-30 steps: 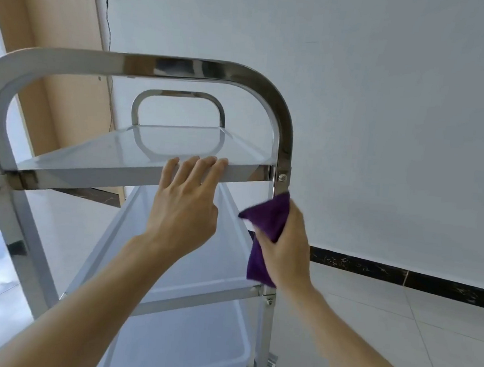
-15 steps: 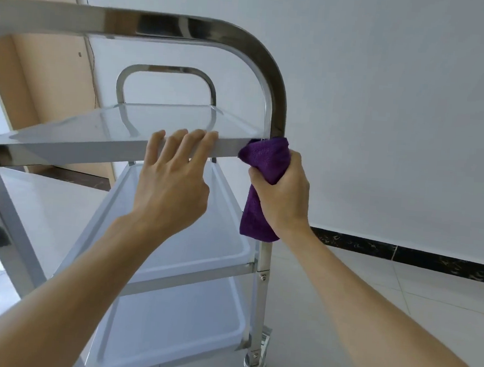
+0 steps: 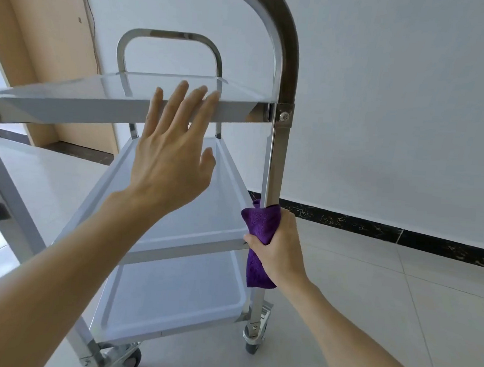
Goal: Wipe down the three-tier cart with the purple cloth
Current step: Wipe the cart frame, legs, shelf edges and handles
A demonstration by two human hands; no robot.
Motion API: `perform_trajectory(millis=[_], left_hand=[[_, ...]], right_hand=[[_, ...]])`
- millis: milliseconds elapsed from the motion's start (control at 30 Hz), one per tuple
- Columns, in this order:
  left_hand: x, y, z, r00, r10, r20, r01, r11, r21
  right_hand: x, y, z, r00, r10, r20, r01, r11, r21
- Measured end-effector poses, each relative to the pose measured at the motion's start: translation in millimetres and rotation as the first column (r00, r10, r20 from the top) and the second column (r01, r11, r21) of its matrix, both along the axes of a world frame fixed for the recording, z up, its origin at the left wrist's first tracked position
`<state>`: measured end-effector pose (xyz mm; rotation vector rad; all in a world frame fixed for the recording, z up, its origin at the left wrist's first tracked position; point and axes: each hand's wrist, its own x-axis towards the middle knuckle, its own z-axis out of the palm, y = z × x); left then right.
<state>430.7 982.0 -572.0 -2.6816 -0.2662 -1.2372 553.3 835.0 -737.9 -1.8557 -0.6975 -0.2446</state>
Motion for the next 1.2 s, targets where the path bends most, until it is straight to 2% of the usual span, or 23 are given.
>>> perform_trajectory(millis=[100, 200, 333, 433, 533, 733, 1000, 1200], left_hand=[[-7.2, -3.0, -22.2, 0.996, -0.086, 0.026, 0.086, 0.996, -0.017], [-19.7, -6.0, -62.4, 0.985, -0.140, -0.100, 0.132, 0.988, -0.080], [-32.6, -4.0, -114.3, 0.947, -0.112, -0.301, 0.039, 0.970, -0.239], [-36.2, 4.0, -140.5, 0.897, -0.065, -0.437, -0.037, 0.974, -0.222], [-41.0, 11.4, -159.0, 0.877, -0.038, -0.478, -0.067, 0.977, -0.202], [-37.5, 10.8, -182.0, 0.922, 0.036, -0.385, -0.088, 0.989, -0.117], [-22.7, 5.9, -214.5, 0.993, 0.083, -0.088, -0.093, 0.989, -0.117], [-28.0, 14.4, -230.4, 0.999, 0.049, -0.002, -0.049, 0.994, -0.100]], right_hand=[[2.1, -0.1, -6.2, 1.000, -0.006, -0.009, 0.006, 1.000, -0.016], [6.2, -0.1, -10.1, 1.000, 0.008, -0.027, -0.010, 0.999, -0.051], [5.8, -2.6, -29.1, 0.986, 0.031, -0.165, -0.045, 0.996, -0.081], [3.1, -2.8, -52.5, 0.965, 0.038, -0.260, -0.052, 0.998, -0.045], [-0.5, 1.6, -68.0, 0.973, 0.027, -0.231, -0.026, 1.000, 0.009], [2.2, 5.6, -85.2, 0.981, 0.005, -0.194, 0.015, 0.995, 0.100], [4.4, 4.4, -109.8, 0.979, -0.005, -0.205, 0.015, 0.999, 0.050], [-6.6, 3.0, -127.0, 0.987, -0.012, -0.158, 0.019, 0.999, 0.039]])
